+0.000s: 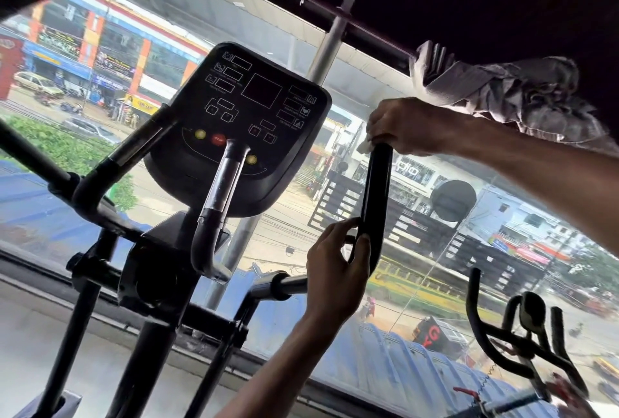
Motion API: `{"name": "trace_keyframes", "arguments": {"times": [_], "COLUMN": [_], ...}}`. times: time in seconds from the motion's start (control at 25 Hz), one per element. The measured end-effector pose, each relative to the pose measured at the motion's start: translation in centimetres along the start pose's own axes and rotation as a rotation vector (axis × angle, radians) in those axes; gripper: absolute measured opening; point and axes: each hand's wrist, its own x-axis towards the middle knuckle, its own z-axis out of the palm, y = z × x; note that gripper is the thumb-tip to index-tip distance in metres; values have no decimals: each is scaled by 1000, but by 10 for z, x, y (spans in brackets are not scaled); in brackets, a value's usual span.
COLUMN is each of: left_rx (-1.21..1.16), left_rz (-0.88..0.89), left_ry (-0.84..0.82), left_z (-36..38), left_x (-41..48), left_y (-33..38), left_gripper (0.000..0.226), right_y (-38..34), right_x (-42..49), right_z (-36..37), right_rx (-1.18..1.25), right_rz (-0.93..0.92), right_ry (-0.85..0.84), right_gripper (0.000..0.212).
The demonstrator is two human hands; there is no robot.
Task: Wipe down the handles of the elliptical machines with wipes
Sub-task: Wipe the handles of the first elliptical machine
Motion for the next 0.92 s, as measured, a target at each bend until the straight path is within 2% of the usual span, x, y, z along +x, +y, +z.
{"name": "trace_keyframes", "arguments": {"times": [0.16,0.32,0.48,0.6,0.76,0.92], "left_rx": [24,45,56,89,117,129], "left_rz": [7,-8,-7,-16,-40,-49], "left_ry": [6,1,4,8,-9,-35], "left_z": [-2,-3,-3,-2,-4,-7], "left_x": [1,0,-1,1,1,1], "left_y": [2,8,9,8,9,12], "left_gripper": [25,23,23,23,23,23], "right_y": [-17,13,17,-2,-33,-65], "right_x": [-29,-21,-19,-28,-43,-64], "right_z": [21,27,29,35,49,63], "right_rx": [64,-67,-53,12,170,230], "right_rz": [-120,63,297,350,427,458], "right_ry": [119,304,413,442,630,657], "right_gripper": [14,24,22,24,19,20]}}
